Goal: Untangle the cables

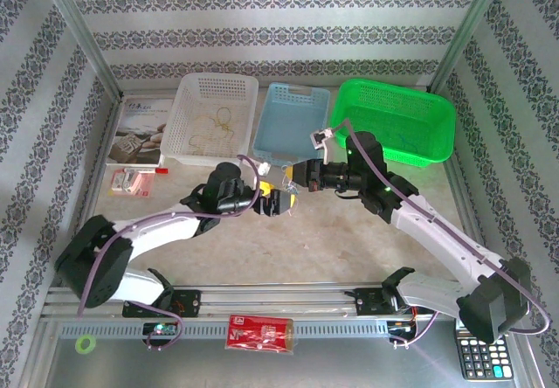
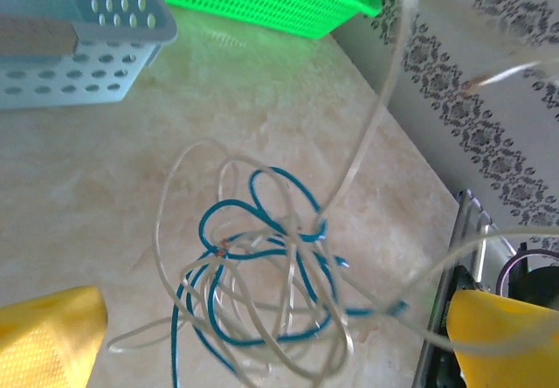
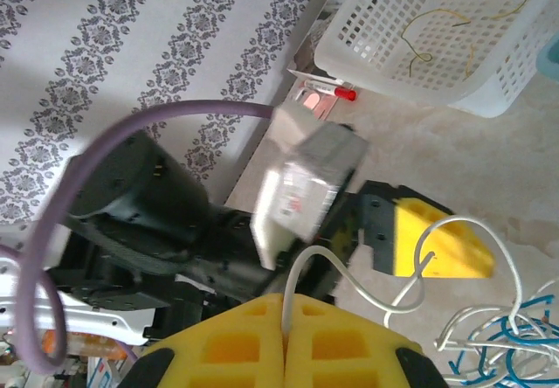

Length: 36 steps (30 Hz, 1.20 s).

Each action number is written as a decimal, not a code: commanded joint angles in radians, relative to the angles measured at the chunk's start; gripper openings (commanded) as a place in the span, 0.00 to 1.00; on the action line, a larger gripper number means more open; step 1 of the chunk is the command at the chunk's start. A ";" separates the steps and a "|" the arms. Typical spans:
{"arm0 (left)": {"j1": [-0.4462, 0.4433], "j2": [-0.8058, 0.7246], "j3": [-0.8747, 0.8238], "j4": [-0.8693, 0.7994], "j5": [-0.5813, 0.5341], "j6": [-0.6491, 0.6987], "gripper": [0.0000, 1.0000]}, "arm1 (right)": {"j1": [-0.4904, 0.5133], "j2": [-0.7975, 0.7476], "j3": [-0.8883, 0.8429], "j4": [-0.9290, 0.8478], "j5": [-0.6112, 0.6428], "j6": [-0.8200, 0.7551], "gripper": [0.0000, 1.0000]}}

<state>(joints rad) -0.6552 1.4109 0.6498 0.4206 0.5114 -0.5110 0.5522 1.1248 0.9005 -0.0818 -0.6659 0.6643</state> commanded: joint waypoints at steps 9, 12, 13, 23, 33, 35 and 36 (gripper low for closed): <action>-0.013 0.189 0.029 0.316 0.026 -0.076 0.57 | 0.034 -0.025 0.041 0.061 -0.039 0.067 0.00; -0.012 0.200 0.001 0.349 0.024 -0.094 0.26 | 0.023 -0.029 0.071 0.060 -0.050 0.069 0.00; -0.012 0.201 -0.012 0.354 0.023 -0.099 0.20 | 0.020 -0.028 0.082 0.060 -0.052 0.067 0.00; -0.013 0.181 -0.114 0.354 -0.002 -0.112 0.23 | -0.037 -0.063 0.218 0.063 -0.033 0.040 0.00; -0.012 0.179 -0.184 0.392 -0.014 -0.136 0.23 | -0.104 -0.132 0.281 0.052 -0.008 0.033 0.00; -0.012 0.174 -0.193 0.393 -0.015 -0.136 0.24 | -0.106 -0.142 0.268 0.052 -0.003 0.037 0.00; -0.012 0.171 -0.200 0.394 -0.017 -0.137 0.24 | -0.107 -0.146 0.262 0.053 0.001 0.039 0.00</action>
<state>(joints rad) -0.6556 1.6035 0.4686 0.7521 0.5110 -0.6338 0.4534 0.9867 1.1629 -0.0494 -0.6781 0.7086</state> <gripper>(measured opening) 0.235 0.050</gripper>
